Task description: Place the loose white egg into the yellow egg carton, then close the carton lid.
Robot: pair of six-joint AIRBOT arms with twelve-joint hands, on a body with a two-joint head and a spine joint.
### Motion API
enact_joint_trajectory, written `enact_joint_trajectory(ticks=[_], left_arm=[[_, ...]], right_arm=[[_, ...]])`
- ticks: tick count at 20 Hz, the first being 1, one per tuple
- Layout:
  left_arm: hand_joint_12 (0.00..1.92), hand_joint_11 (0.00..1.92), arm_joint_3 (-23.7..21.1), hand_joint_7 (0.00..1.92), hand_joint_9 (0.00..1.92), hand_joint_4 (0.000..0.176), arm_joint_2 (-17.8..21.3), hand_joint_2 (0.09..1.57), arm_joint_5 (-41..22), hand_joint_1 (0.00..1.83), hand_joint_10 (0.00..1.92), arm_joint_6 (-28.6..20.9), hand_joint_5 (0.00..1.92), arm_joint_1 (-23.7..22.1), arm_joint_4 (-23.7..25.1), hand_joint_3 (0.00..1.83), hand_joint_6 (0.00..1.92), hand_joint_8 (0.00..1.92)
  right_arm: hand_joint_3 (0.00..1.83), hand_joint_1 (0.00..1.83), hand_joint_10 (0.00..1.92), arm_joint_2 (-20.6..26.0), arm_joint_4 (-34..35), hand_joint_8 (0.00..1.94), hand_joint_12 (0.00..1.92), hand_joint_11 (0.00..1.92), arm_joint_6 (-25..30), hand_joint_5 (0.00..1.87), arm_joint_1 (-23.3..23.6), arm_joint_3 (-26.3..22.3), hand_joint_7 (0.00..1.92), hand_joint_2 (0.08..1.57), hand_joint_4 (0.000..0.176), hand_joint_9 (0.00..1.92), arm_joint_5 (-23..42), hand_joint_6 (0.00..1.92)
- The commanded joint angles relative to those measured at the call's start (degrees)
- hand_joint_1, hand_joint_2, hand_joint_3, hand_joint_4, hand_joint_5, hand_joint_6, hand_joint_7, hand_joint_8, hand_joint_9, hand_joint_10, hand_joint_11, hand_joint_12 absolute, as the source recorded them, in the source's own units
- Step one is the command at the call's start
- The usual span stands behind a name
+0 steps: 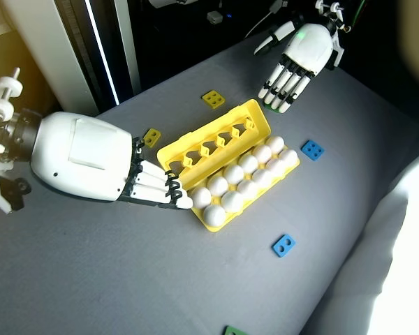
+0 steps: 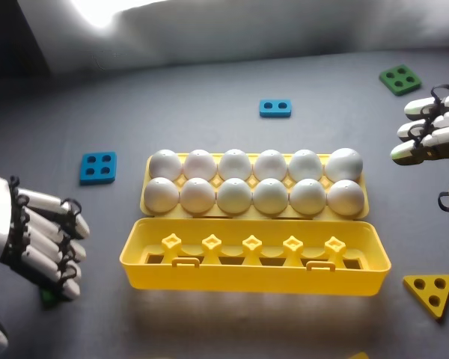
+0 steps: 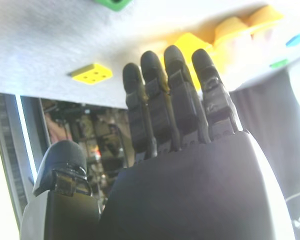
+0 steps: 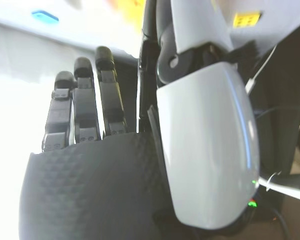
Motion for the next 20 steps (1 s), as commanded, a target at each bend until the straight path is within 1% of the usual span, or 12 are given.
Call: enact_joint_trajectory(ticks=[1,2,3,4,6,8,10,11,14,16,19,20], left_arm=[[0.56,0.0,0.0,0.54,0.41,0.0,0.8,1.2,-2.9,0.0,0.0,-0.1,0.57,0.1,-3.7,0.0,0.0,0.0],[0.56,0.0,-0.4,0.54,0.41,0.0,0.8,1.2,-2.3,0.0,0.0,0.0,0.57,0.1,-3.8,0.0,0.0,0.0],[0.56,0.0,-0.9,0.54,0.42,0.0,0.9,1.2,-1.9,0.0,0.0,-0.2,0.57,0.1,-3.8,0.0,0.0,0.0],[0.57,0.0,-1.6,0.55,0.43,0.0,1.3,1.2,-1.4,0.0,0.0,-0.4,0.57,0.0,-3.8,0.0,0.0,0.0],[0.57,0.0,-2.6,0.56,0.43,0.0,1.6,1.2,-1.4,0.0,0.01,-0.4,0.58,-0.2,-3.9,0.0,0.0,0.01],[0.55,0.0,-2.9,0.55,0.42,0.0,1.4,1.2,-1.2,0.0,0.0,0.3,0.57,0.0,-4.0,0.0,0.0,0.0],[0.59,0.0,-3.4,0.54,0.42,0.0,1.0,1.2,-0.4,0.0,0.0,0.3,0.56,0.2,-4.0,0.0,0.0,0.0],[0.58,0.0,-3.5,0.54,0.42,0.0,0.9,1.2,0.1,0.0,0.0,0.3,0.56,0.2,-4.1,0.0,0.0,0.0],[0.56,0.0,-3.8,0.53,0.42,0.0,0.4,1.2,1.0,0.0,0.0,0.3,0.56,0.2,-4.4,0.0,0.0,0.0],[0.55,0.0,-3.8,0.53,0.41,0.0,0.2,1.2,1.7,0.0,0.0,0.3,0.55,0.2,-4.5,0.0,0.0,0.0],[0.6,0.0,-4.1,0.54,0.42,0.0,0.1,1.2,1.8,0.0,0.0,0.5,0.57,0.2,-5.2,0.0,0.0,0.0],[0.58,0.0,-4.1,0.54,0.42,0.0,0.1,1.2,1.9,0.0,0.0,0.5,0.57,0.2,-5.3,0.0,0.0,0.0]], right_arm=[[0.0,1.09,0.0,0.9,1.3,0.0,0.0,0.0,0.5,1.23,0.2,-0.2,0.3,1.01,0.176,0.15,0.9,0.55],[0.0,1.1,0.0,1.0,1.3,0.0,0.0,0.0,0.6,1.25,0.5,-0.1,0.31,1.0,0.163,0.16,0.8,0.53],[0.0,1.09,0.0,1.1,1.3,0.0,0.0,0.0,0.8,1.25,0.7,-0.2,0.32,1.0,0.173,0.16,0.7,0.53],[0.0,1.09,0.0,1.1,1.3,0.0,0.0,0.0,1.0,1.25,1.0,-0.2,0.32,1.0,0.175,0.16,0.4,0.53],[0.0,1.09,0.0,1.2,1.3,0.0,0.0,0.01,1.0,1.25,0.9,-0.1,0.32,1.0,0.176,0.17,0.2,0.53],[0.0,1.09,0.0,1.4,1.3,0.0,0.01,0.02,1.1,1.25,0.6,-0.2,0.32,1.0,0.176,0.17,-0.4,0.53],[0.0,1.09,0.0,1.8,1.3,0.0,0.0,0.0,1.1,1.24,0.6,-0.2,0.32,1.0,0.176,0.16,-0.6,0.53],[0.0,1.09,0.0,1.8,1.5,0.0,0.0,0.0,1.1,1.24,0.6,-0.2,0.33,1.0,0.176,0.17,-0.6,0.53],[0.0,1.09,0.0,1.9,3.7,0.0,0.0,0.0,1.1,1.24,0.7,-0.2,0.32,1.0,0.176,0.16,-1.1,0.53],[0.0,1.09,0.0,1.9,3.8,0.0,0.0,0.0,1.2,1.24,0.7,-0.2,0.32,1.0,0.176,0.16,-1.3,0.54],[0.0,1.09,0.0,1.9,4.0,0.0,0.0,0.0,1.3,1.24,0.8,-0.2,0.32,1.0,0.176,0.16,-1.4,0.54],[0.0,1.09,0.0,1.9,4.5,0.0,0.0,0.0,1.3,1.24,0.8,-0.2,0.32,1.0,0.176,0.16,-1.4,0.53]])
